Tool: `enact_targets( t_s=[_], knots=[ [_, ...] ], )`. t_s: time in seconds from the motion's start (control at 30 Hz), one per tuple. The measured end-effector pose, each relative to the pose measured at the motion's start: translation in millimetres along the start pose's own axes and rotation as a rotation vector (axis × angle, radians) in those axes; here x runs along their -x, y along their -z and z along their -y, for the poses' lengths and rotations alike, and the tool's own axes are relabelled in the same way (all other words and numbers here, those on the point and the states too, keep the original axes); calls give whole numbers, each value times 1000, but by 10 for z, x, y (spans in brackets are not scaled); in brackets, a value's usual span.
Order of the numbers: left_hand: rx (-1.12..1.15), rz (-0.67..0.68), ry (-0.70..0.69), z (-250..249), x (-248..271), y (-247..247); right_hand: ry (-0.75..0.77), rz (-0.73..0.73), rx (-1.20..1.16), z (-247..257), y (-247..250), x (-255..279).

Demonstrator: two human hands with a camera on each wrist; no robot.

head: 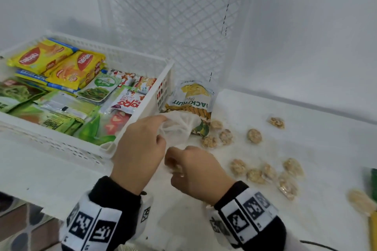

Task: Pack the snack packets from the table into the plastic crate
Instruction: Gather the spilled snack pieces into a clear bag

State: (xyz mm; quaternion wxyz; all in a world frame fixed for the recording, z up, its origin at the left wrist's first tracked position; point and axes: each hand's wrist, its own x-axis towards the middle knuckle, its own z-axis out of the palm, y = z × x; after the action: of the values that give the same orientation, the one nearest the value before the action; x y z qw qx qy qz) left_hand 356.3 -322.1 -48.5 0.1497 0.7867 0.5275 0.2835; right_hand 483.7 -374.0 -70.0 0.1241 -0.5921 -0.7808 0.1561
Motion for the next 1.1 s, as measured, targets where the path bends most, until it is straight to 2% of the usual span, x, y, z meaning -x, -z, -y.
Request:
enact_targets(
  t_s=[0.07,0.23,0.3,0.37,0.47,0.57,0.7,0.83,0.87,1.0,1.1],
  knots=[
    [-31,28,-7,-29,2,60,-1,-124,-242,-15,208,185],
    [-104,117,-27,-95,11,135,40,-571,-725,35,479,404],
    [-77,166,-59,-141,27,136,55,-674,-683,60,422,354],
    [0,218,-97,-190,32,137,60,-718,-497,72,311,298],
    [109,239,-130,-201,27,114,12,-685,-89,90,144,245],
    [81,270,-146,-176,52,42,-84,-649,80,155,70,212],
    [107,283,-158,-132,22,17,-205,-536,188,270,63,154],
    [169,409,-217,-101,53,45,-306,-247,288,344,53,69],
    [177,411,-218,-87,66,44,-342,-215,319,363,59,65],
    [207,320,-191,-30,79,20,-397,-285,367,411,58,79],
    [183,325,-208,-11,84,24,-304,-301,244,426,6,130]
  ],
)
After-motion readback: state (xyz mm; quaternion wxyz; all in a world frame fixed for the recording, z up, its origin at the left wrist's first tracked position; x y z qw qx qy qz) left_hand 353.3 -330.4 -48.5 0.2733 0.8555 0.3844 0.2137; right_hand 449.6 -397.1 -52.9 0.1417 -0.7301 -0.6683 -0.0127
